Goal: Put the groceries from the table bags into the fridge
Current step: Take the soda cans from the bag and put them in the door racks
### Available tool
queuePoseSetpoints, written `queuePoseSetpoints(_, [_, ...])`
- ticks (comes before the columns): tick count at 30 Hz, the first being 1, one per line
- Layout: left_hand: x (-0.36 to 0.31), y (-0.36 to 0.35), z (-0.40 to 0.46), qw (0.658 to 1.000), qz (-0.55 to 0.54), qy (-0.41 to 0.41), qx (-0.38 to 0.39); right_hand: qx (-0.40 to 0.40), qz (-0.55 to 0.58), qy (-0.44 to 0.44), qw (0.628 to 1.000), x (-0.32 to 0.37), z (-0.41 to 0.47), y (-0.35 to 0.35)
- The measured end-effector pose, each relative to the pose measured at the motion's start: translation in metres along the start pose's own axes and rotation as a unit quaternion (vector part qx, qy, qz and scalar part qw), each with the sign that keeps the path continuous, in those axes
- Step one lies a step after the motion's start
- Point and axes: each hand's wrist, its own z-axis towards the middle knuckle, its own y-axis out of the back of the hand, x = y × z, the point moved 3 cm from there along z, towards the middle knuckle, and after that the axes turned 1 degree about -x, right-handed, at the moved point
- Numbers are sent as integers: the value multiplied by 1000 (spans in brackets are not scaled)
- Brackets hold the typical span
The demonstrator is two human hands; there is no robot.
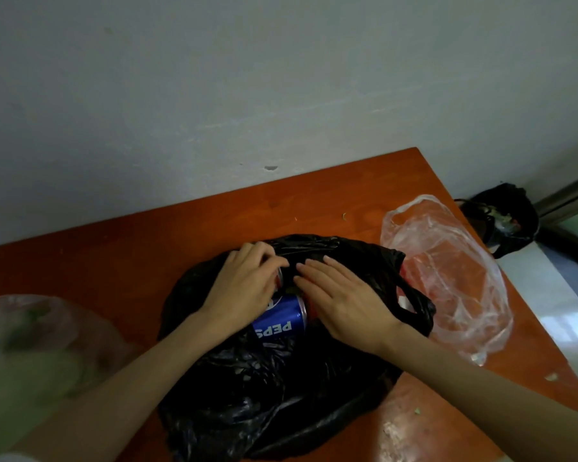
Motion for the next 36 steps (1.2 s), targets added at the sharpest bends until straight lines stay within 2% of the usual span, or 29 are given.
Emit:
queuePoseSetpoints(2, [5,-13,-9,997,45,-12,65,50,-8,-31,998,-13,6,-2])
queuePoseSetpoints(4, [25,-28,-17,983,52,37,173,126,5,-105,986,-30,9,-13])
queuePoseSetpoints(5, [36,-34,-19,973,36,69,218,175,28,-151,973,-40,9,-21])
queuePoseSetpoints(7, [50,-43,-21,960,1,99,261,258,92,-220,936,-55,6,-37])
queuePoseSetpoints(11, [56,-44,-6,934,-78,136,321,260,171,-288,905,-64,10,-47])
queuePoseSetpoints(13, [59,-42,6,925,-70,161,337,233,157,-301,911,-60,13,-45])
queuePoseSetpoints(15, [56,-39,17,935,-10,144,323,153,104,-275,943,-47,18,-34])
queuePoseSetpoints(17, [49,-36,25,953,53,107,280,52,45,-213,975,-23,19,-23])
queuePoseSetpoints(18, [45,-36,27,957,67,96,265,11,21,-199,980,-12,16,-20])
queuePoseSetpoints(20, [41,-38,29,955,62,105,269,-8,4,-211,977,5,8,-19])
queuePoseSetpoints(23, [44,-47,25,941,47,136,308,49,73,-323,942,9,2,-26])
queuePoseSetpoints(26, [51,-50,18,934,-23,167,315,103,94,-403,905,3,0,-32])
queuePoseSetpoints(29, [50,-47,14,947,-54,159,273,134,121,-452,874,0,2,-36])
queuePoseSetpoints(31, [48,-45,11,956,-55,145,249,151,175,-491,840,-1,2,-41])
queuePoseSetpoints(34, [50,-37,5,962,-101,157,200,150,230,-540,796,-5,4,-45])
queuePoseSetpoints(36, [52,-28,3,961,-155,177,149,140,245,-558,780,-7,6,-44])
